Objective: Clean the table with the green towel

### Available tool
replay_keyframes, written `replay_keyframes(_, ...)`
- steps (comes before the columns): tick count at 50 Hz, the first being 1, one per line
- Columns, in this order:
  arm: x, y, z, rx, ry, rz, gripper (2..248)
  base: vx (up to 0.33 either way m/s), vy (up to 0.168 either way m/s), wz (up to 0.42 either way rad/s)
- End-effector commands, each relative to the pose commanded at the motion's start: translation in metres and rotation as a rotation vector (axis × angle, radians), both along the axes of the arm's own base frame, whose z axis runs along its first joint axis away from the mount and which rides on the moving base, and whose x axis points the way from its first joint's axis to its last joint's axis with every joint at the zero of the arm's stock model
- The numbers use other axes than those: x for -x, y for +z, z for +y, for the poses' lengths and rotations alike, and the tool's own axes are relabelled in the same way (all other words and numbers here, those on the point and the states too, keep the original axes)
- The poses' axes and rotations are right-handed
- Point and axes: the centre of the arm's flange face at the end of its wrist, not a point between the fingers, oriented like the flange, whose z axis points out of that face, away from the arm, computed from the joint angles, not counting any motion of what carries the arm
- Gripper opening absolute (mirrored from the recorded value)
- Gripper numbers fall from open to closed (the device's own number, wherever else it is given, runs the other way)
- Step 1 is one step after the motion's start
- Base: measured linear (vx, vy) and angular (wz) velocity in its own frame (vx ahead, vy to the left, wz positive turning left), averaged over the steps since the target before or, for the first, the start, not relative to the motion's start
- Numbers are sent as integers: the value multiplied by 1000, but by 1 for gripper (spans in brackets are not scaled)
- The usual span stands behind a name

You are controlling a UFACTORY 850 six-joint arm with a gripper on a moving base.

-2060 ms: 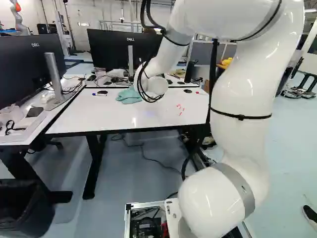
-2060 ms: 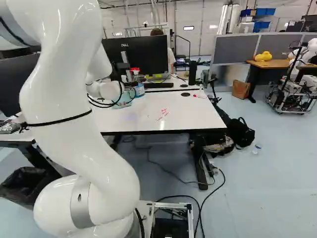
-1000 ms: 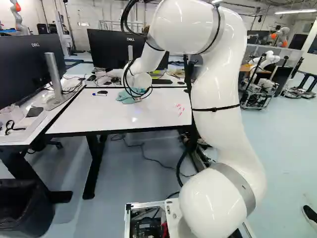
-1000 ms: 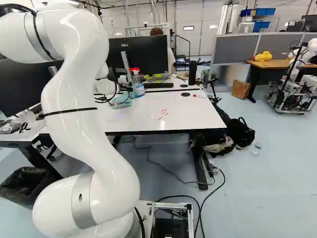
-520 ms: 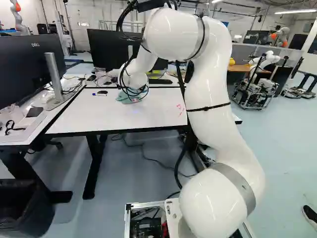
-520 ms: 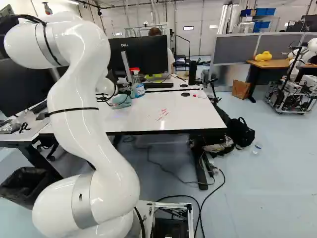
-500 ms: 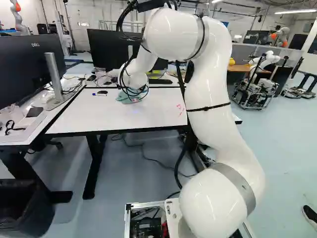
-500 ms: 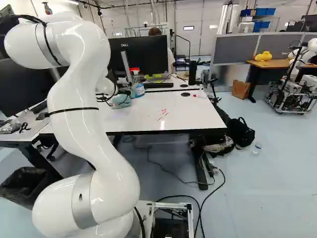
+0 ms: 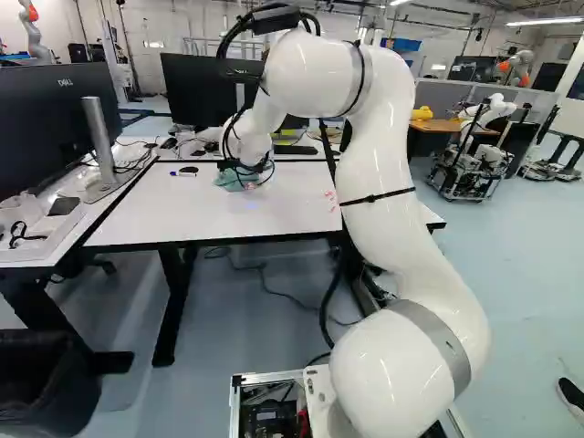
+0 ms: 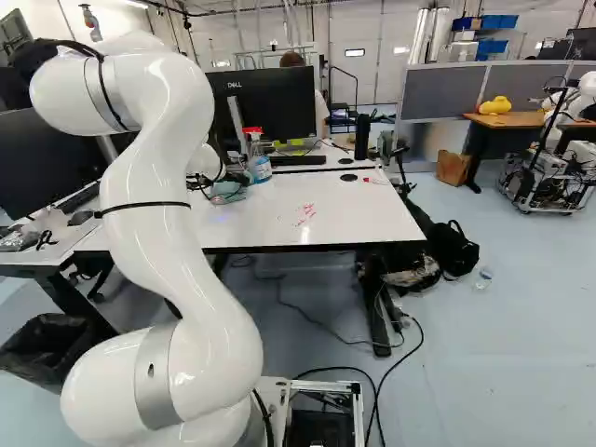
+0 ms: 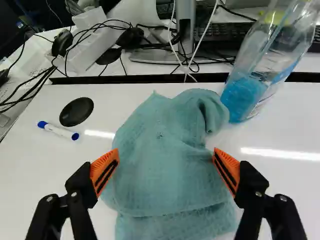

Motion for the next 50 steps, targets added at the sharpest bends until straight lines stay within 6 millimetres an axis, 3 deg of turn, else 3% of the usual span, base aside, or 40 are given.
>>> replay_keyframes(13, 0, 0, 0, 0, 0, 0, 247, 0, 0, 0)
replay_keyframes(14, 0, 0, 0, 0, 0, 0, 229, 0, 0, 0)
replay_keyframes(19, 0, 0, 0, 0, 0, 0, 229, 0, 0, 0)
replay_keyframes(20, 0, 0, 0, 0, 0, 0, 191, 0, 0, 0)
replay_keyframes(24, 0, 0, 0, 0, 0, 0, 191, 0, 0, 0)
replay_keyframes(25, 0, 0, 0, 0, 0, 0, 154, 0, 0, 0)
replay_keyframes(29, 0, 0, 0, 0, 0, 0, 154, 0, 0, 0)
replay_keyframes(30, 0, 0, 0, 0, 0, 0, 116, 0, 0, 0)
replay_keyframes(34, 0, 0, 0, 0, 0, 0, 116, 0, 0, 0)
replay_keyframes(35, 0, 0, 0, 0, 0, 0, 78, 0, 0, 0)
replay_keyframes(40, 0, 0, 0, 0, 0, 0, 78, 0, 0, 0)
replay_keyframes(41, 0, 0, 0, 0, 0, 0, 45, 0, 0, 0)
replay_keyframes(50, 0, 1, 0, -1, 0, -2, 30, 0, 0, 0)
